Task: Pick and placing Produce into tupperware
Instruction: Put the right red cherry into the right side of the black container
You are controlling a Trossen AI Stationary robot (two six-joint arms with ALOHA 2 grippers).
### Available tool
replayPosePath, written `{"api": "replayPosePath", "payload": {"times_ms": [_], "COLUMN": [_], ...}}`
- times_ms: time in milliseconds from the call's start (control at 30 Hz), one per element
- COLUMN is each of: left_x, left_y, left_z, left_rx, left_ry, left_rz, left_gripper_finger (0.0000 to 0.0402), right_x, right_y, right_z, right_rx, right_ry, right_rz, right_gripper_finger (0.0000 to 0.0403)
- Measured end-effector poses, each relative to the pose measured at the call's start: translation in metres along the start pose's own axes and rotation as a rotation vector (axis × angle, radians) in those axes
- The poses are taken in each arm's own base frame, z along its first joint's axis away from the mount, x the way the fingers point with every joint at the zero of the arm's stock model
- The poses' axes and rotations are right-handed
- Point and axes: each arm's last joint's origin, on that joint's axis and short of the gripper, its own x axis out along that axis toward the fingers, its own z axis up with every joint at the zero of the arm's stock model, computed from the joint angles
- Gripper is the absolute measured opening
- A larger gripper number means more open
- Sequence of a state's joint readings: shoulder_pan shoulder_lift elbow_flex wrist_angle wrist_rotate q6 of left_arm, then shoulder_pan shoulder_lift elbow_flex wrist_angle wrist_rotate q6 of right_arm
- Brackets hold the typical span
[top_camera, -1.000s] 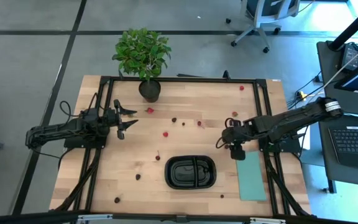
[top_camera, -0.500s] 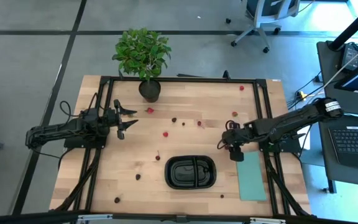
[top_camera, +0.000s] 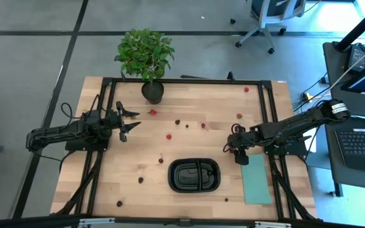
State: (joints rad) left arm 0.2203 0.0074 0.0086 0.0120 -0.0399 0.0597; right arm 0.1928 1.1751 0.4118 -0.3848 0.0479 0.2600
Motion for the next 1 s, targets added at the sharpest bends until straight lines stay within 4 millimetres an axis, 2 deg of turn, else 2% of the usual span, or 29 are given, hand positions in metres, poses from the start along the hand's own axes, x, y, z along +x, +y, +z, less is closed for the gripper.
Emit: {"api": "replayPosePath", "payload": {"times_ms": [667, 1000], "left_x": [0.0, 0.0], "left_y": [0.0, 0.0], "left_z": [0.0001, 0.0], "left_rx": [0.0, 0.0], "left_ry": [0.0, 0.0], "left_rz": [-0.001, 0.0], "left_gripper_finger": [0.0186, 0.0186], "right_x": [0.0001, 0.0008], "right_y": [0.0, -0.0015], "right_z": [0.0, 0.0002], "right_rx": [0.027, 0.022], "right_ry": [0.0, -0.01], "right_rz": [-0.002, -0.056], "right_gripper_finger": [0.0202, 0.0202]}}
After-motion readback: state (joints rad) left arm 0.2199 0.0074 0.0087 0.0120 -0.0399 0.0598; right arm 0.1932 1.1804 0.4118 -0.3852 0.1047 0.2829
